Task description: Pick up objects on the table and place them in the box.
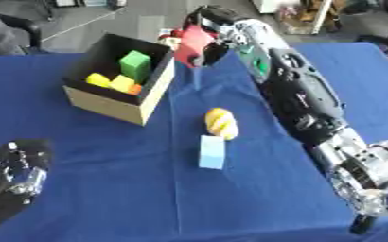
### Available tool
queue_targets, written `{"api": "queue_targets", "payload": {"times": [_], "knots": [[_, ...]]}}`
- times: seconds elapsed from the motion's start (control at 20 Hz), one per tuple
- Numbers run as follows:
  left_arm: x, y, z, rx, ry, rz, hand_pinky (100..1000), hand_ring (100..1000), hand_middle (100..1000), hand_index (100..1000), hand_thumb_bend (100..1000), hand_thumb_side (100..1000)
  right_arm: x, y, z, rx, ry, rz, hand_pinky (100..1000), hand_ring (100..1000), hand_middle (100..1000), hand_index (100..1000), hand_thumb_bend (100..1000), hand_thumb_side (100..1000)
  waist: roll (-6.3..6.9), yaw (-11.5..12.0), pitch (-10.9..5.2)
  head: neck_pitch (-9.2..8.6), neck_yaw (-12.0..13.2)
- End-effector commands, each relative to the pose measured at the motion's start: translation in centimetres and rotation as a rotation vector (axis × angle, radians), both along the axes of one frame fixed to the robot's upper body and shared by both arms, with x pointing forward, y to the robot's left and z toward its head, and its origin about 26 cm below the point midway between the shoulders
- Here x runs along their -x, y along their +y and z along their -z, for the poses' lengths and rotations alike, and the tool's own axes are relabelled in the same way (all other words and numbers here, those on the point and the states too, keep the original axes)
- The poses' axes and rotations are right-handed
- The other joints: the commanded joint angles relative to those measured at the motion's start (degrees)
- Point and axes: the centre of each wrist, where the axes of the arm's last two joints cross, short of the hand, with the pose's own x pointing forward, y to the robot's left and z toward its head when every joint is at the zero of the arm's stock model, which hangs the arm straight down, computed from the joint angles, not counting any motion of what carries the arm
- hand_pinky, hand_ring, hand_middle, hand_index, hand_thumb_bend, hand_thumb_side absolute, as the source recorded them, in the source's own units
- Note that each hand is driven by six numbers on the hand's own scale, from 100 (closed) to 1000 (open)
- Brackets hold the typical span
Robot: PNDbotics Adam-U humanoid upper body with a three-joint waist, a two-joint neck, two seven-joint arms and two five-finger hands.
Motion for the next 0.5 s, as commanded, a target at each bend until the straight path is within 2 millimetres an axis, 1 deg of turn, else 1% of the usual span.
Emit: {"api": "queue_targets", "payload": {"times": [0.05, 0.1, 0.15, 0.2, 0.3, 0.4, 0.5], "knots": [[-0.3, -0.5, -0.9, 0.007, -0.031, 0.029, 736, 655, 652, 730, 100, 290, -0.1, 2.0, -0.8, -0.017, -0.054, -0.011, 766, 609, 560, 715, 236, 100, 0.46, 0.9, -0.51, -0.26, -1.2], [-0.3, -0.6, -1.0, 0.008, -0.034, 0.034, 735, 655, 652, 730, 100, 293, -0.1, 2.5, -0.5, -0.016, -0.064, -0.007, 782, 654, 619, 761, 266, 122, 0.46, 1.4, -0.29, -0.47, -1.6], [-0.3, -0.7, -1.1, 0.010, -0.036, 0.038, 736, 655, 652, 729, 100, 291, -0.1, 2.9, -0.2, -0.019, -0.077, 0.000, 792, 675, 654, 791, 299, 153, 0.48, 1.7, -0.15, -0.62, -1.9], [-0.4, -0.7, -1.2, 0.012, -0.038, 0.040, 735, 655, 652, 729, 100, 291, -0.1, 3.2, 0.2, -0.025, -0.097, 0.012, 814, 727, 723, 845, 340, 199, 0.52, 2.1, 0.03, -0.81, -2.0], [-0.4, -0.8, -1.3, 0.013, -0.040, 0.044, 735, 654, 651, 730, 100, 293, 0.0, 3.8, 1.1, -0.023, -0.133, 0.045, 861, 806, 818, 934, 434, 282, 0.58, 2.5, 0.27, -0.95, -2.3], [-0.4, -0.9, -1.3, 0.014, -0.041, 0.046, 735, 654, 651, 729, 100, 295, 0.1, 4.1, 1.9, -0.019, -0.179, 0.080, 898, 859, 867, 973, 520, 327, 0.60, 2.7, 0.40, -1.03, -2.6], [-0.4, -0.9, -1.3, 0.015, -0.040, 0.046, 735, 653, 650, 729, 100, 294, 0.2, 4.4, 2.2, -0.017, -0.238, 0.101, 924, 900, 906, 985, 604, 346, 0.58, 2.7, 0.46, -1.11, -2.6]]}}
